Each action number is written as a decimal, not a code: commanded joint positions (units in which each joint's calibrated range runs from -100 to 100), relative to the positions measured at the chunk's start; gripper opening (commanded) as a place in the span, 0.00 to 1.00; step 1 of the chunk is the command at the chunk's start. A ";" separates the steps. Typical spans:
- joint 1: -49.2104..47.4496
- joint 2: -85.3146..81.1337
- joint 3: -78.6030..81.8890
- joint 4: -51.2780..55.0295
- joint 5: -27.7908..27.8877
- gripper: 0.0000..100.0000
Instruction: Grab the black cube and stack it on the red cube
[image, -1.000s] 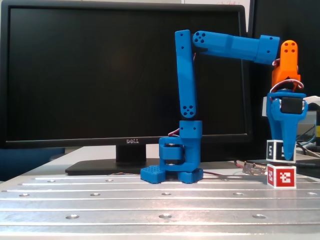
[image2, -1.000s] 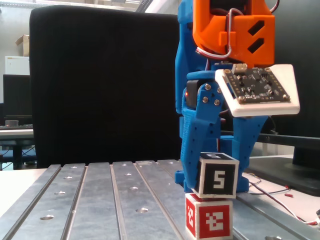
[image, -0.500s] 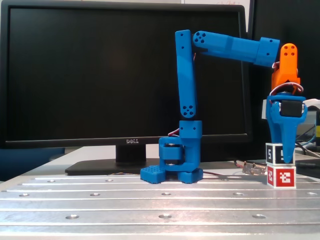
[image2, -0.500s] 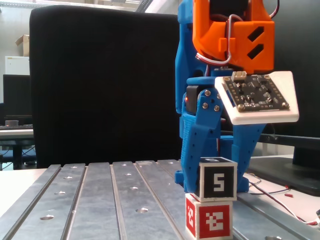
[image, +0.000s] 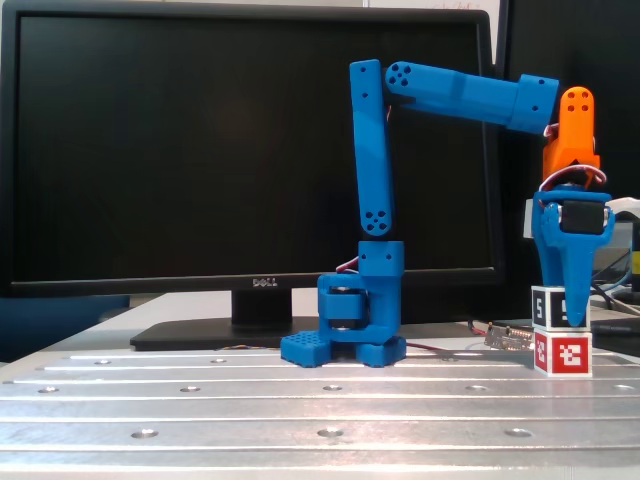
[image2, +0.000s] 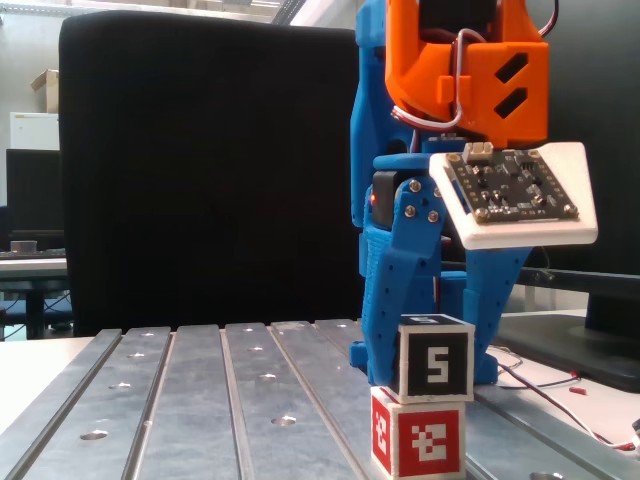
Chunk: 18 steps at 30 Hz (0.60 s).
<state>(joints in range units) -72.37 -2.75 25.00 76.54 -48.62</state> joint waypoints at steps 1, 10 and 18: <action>0.28 -0.43 -0.08 0.46 -0.25 0.18; 0.43 -0.43 0.46 0.38 -0.25 0.19; 0.43 -0.51 0.55 0.29 -0.25 0.22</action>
<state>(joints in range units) -72.37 -2.83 25.54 76.28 -48.62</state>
